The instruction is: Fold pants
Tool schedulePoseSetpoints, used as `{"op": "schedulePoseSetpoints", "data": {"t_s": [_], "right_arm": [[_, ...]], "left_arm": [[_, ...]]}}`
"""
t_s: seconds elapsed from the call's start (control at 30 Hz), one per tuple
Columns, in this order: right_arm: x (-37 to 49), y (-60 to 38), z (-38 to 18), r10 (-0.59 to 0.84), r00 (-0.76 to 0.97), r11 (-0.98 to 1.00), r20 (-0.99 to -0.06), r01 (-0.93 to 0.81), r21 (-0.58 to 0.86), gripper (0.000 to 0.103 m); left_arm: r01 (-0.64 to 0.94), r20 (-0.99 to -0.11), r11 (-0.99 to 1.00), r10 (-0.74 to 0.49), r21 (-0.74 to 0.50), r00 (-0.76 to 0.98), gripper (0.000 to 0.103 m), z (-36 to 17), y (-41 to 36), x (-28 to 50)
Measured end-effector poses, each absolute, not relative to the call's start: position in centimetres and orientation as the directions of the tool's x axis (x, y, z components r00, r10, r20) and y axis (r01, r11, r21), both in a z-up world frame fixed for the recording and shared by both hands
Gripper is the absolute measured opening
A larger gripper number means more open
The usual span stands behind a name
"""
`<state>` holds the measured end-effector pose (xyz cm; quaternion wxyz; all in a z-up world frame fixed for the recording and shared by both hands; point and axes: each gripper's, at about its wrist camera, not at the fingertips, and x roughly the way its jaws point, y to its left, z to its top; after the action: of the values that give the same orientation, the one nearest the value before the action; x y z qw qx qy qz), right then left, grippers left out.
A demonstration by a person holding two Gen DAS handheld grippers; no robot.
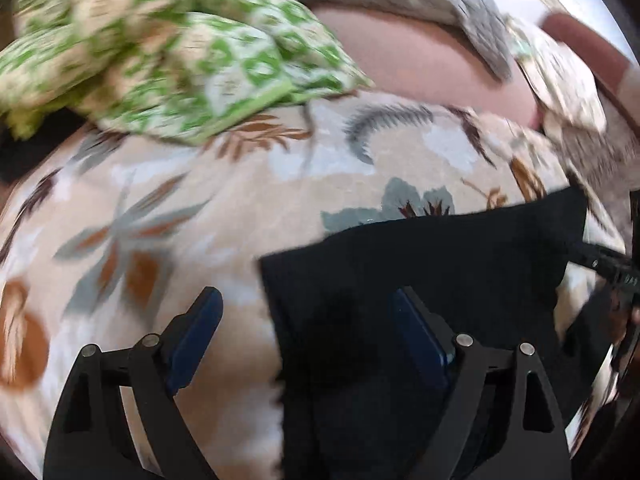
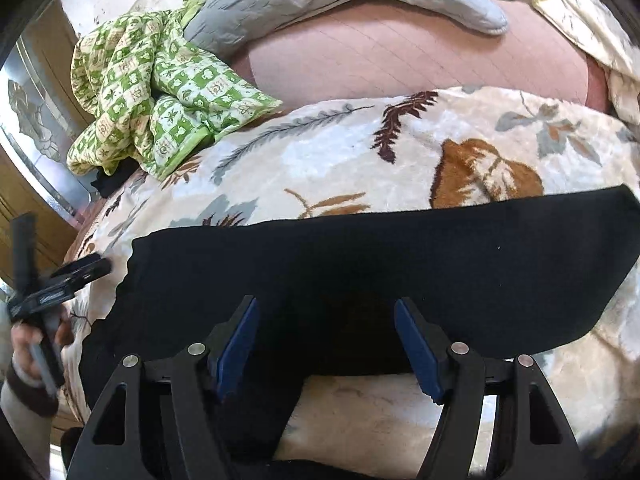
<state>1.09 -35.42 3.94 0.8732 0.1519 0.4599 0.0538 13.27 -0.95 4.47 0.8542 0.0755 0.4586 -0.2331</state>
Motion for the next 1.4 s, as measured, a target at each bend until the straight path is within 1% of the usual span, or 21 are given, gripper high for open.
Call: {"op": "schedulePoseSetpoints", "data": {"t_s": [0.07,0.23,0.27,0.3,0.33,0.37,0.47,0.6,0.7,0.77,0.83,0.87,1.0,1.07,1.13,1.17,1.3,1.4], "right_arm": [[0.9,-35.8,3.6,0.233,0.569,0.949,-0.789,0.045,0.313,0.071],[0.7,-36.7,3.1,0.214,0.56,0.952,-0.8,0.062,0.299,0.071],[0.6,-36.9,3.1,0.211,0.56,0.952,-0.802,0.067,0.297,0.071],[0.6,-37.0,3.1,0.206,0.559,0.953,-0.803,0.072,0.295,0.071],[0.5,-37.2,3.1,0.2,0.562,0.954,-0.802,0.076,0.291,0.071],[0.4,-37.3,3.2,0.196,0.567,0.953,-0.8,0.081,0.291,0.071],[-0.3,-37.9,3.8,0.188,0.584,0.947,-0.79,0.105,0.302,0.071],[-2.4,-38.9,5.4,0.178,0.62,0.934,-0.764,0.137,0.329,0.071],[-4.2,-39.7,6.5,0.16,0.646,0.926,-0.747,0.164,0.34,0.071],[-6.0,-40.6,7.0,0.154,0.67,0.907,-0.726,0.195,0.372,0.072],[-7.9,-41.9,7.2,0.154,0.7,0.87,-0.698,0.239,0.432,0.081],[-8.7,-42.5,7.0,0.158,0.709,0.85,-0.687,0.257,0.46,0.084],[-10.2,-44.8,5.1,0.195,0.693,0.765,-0.694,0.335,0.55,0.084],[-10.4,-45.2,4.5,0.212,0.695,0.732,-0.687,0.352,0.583,0.084],[-10.1,-45.5,4.2,0.227,0.704,0.706,-0.672,0.357,0.612,0.084],[-9.8,-45.5,4.2,0.213,0.703,0.71,-0.679,0.366,0.602,0.084],[-6.6,-44.9,5.8,0.108,0.679,0.78,-0.726,0.395,0.486,0.084],[-2.5,-44.4,5.2,0.098,0.619,0.806,-0.78,0.41,0.426,0.085]], "left_arm": [[0.498,-0.832,0.866,-0.305,-0.04,0.464,0.088,3.5,-1.9,14.5],[0.563,-0.868,0.827,-0.274,0.007,0.414,0.087,1.1,-3.8,16.0],[0.565,-0.864,0.825,-0.285,0.0,0.416,0.073,1.1,-3.9,16.0],[0.574,-0.861,0.819,-0.306,-0.02,0.407,0.043,1.4,-4.0,15.9],[0.586,-0.859,0.809,-0.33,-0.044,0.391,0.024,1.9,-4.2,15.6],[0.591,-0.857,0.804,-0.347,-0.062,0.381,0.009,2.3,-4.2,15.3],[0.62,-0.824,0.785,-0.343,0.012,0.45,0.008,4.5,-4.6,12.2],[0.695,-0.736,0.719,-0.484,-0.027,0.473,0.008,9.3,-3.1,5.6],[0.733,-0.7,0.679,-0.544,-0.042,0.463,0.008,10.9,-1.8,0.4],[0.749,-0.703,0.662,-0.549,-0.035,0.453,0.008,10.8,-0.9,-3.1],[0.756,-0.718,0.652,-0.556,-0.065,0.418,0.008,10.0,0.0,-5.5],[0.757,-0.734,0.649,-0.55,-0.075,0.398,0.008,9.2,0.5,-6.6],[0.71,-0.774,0.695,-0.508,-0.11,0.377,0.008,6.7,1.8,-7.3],[0.693,-0.77,0.708,-0.515,-0.135,0.376,0.008,6.5,2.1,-7.5],[0.7,-0.761,0.704,-0.517,-0.118,0.392,0.008,7.0,1.7,-7.9],[0.705,-0.761,0.702,-0.512,-0.102,0.399,0.008,7.2,1.4,-8.1],[0.713,-0.773,0.697,-0.489,-0.068,0.404,0.008,6.8,1.2,-8.5],[0.708,-0.772,0.702,-0.491,-0.076,0.404,0.008,6.7,1.4,-8.4]]}}
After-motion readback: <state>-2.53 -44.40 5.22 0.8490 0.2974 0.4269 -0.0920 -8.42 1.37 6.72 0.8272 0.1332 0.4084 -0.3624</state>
